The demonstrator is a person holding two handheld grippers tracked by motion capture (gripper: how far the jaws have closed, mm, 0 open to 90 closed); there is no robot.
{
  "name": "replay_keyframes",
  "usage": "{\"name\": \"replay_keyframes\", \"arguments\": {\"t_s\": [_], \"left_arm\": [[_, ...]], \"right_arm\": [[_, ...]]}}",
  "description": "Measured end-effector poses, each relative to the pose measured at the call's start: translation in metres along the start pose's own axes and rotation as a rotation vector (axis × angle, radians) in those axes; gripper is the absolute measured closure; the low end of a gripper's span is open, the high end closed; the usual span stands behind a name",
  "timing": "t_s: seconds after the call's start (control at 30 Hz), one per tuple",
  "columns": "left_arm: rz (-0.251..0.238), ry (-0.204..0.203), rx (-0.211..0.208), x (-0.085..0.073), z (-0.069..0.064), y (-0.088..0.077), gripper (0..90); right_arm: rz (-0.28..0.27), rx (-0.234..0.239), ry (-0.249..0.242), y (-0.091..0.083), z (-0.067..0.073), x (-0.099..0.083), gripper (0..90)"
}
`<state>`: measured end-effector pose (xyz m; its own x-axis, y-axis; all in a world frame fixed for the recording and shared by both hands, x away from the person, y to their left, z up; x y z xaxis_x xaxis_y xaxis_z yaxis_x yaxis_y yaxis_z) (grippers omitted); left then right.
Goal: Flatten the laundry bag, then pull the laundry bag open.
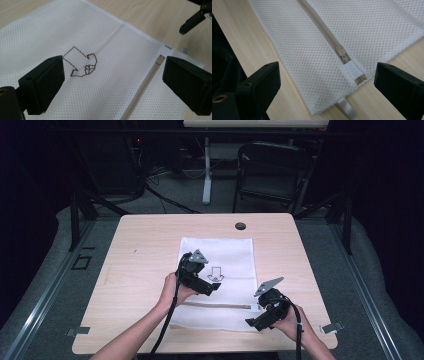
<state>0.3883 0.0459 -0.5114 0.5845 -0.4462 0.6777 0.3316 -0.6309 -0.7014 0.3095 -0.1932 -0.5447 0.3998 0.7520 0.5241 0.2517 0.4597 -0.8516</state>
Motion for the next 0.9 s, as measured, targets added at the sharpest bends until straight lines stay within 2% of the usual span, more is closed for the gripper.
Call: {"name": "replay_keyframes", "arguments": {"t_s": [0.1, 0.17, 0.2, 0.33, 0.53, 0.6, 0.67, 0.7, 0.73, 0.77, 0.8, 0.9], "left_arm": [[0.016, 0.004, -0.003, -0.003, -0.003, 0.004, 2.8], [0.024, 0.013, -0.003, -0.005, -0.004, 0.006, 2.5], [0.024, 0.003, -0.005, -0.006, -0.005, 0.007, 2.2], [0.029, 0.026, -0.014, -0.008, -0.009, 0.009, 1.4], [0.046, 0.021, -0.015, -0.013, -0.012, 0.02, 1.0], [0.048, 0.026, -0.017, -0.014, -0.013, 0.022, 1.1], [0.065, 0.028, -0.022, -0.015, -0.015, 0.027, 0.4], [0.07, 0.025, -0.03, -0.016, -0.016, 0.029, 0.4], [0.076, 0.026, -0.04, -0.016, -0.017, 0.032, 0.4], [0.079, 0.033, -0.022, -0.016, -0.019, 0.034, 0.4], [0.084, 0.038, -0.044, -0.016, -0.02, 0.036, 0.4], [0.084, 0.062, -0.05, -0.017, -0.025, 0.042, 1.7]], "right_arm": [[-0.001, -0.017, 0.002, -0.002, -0.005, -0.004, 9.3], [0.024, -0.029, 0.01, -0.003, -0.008, -0.006, 13.1], [0.019, -0.022, 0.018, -0.003, -0.009, -0.007, 14.5], [0.038, -0.051, 0.019, -0.002, -0.012, -0.008, 16.7], [0.045, -0.065, 0.045, 0.0, -0.016, -0.009, 20.5], [0.033, -0.066, 0.07, 0.001, -0.018, -0.01, 26.8], [0.036, -0.09, 0.072, 0.002, -0.021, -0.011, 42.5], [0.046, -0.09, 0.06, 0.002, -0.021, -0.012, 45.2], [0.053, -0.093, 0.06, 0.002, -0.022, -0.012, 51.6], [0.048, -0.09, 0.063, 0.003, -0.022, -0.013, 56.5], [0.048, -0.102, 0.067, 0.003, -0.023, -0.013, 62.1], [0.02, -0.103, 0.082, 0.003, -0.026, -0.013, 75.6]]}}
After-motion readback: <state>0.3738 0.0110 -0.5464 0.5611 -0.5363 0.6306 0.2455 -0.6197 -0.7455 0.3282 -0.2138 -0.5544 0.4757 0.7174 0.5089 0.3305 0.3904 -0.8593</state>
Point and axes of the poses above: each handheld gripper's, and its own axes: y roughly forward along the jaws, x roughly out of its top, z roughly to its left, the point moved 3 cm from there along y, roughly forward along the jaws, and after that the axes turned 11 degrees about -y, right-handed, at the moved point
